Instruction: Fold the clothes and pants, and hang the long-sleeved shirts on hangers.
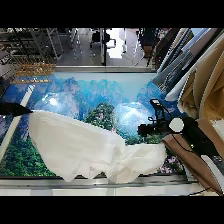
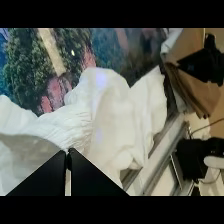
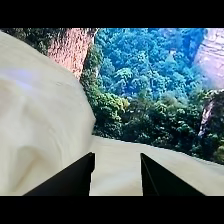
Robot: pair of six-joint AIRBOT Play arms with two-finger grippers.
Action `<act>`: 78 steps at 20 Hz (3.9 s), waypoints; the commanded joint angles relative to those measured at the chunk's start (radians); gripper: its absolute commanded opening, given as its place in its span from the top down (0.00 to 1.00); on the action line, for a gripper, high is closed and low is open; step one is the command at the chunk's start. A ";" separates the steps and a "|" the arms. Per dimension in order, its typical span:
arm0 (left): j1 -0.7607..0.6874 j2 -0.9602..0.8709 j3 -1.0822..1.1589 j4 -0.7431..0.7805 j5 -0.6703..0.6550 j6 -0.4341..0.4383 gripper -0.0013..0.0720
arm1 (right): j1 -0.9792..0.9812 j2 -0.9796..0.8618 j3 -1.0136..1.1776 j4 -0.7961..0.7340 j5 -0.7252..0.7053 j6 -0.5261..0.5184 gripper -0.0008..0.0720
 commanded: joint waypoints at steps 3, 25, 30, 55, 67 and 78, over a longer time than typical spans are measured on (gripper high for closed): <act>0.272 0.056 -0.012 -0.086 0.040 -0.019 0.97 | 0.000 0.000 0.000 0.000 0.004 0.039 0.32; 0.578 0.053 -0.082 0.094 0.552 -0.171 0.97 | -0.103 -0.161 0.000 -0.105 0.105 0.045 0.28; 0.574 0.053 -0.082 0.094 0.547 -0.169 0.97 | -0.188 -0.167 0.000 -0.071 0.179 -0.027 0.28; 0.571 0.137 -0.082 -0.597 0.521 -0.218 0.97 | -0.151 -0.083 0.207 0.016 0.023 -0.087 0.97; 0.754 0.496 -0.082 -1.534 0.738 -0.077 0.97 | -0.287 0.415 0.745 -0.241 -0.055 0.043 0.97; 0.450 0.388 -0.126 -0.144 0.538 -0.225 0.97 | -0.187 0.296 0.254 0.002 0.489 0.052 0.97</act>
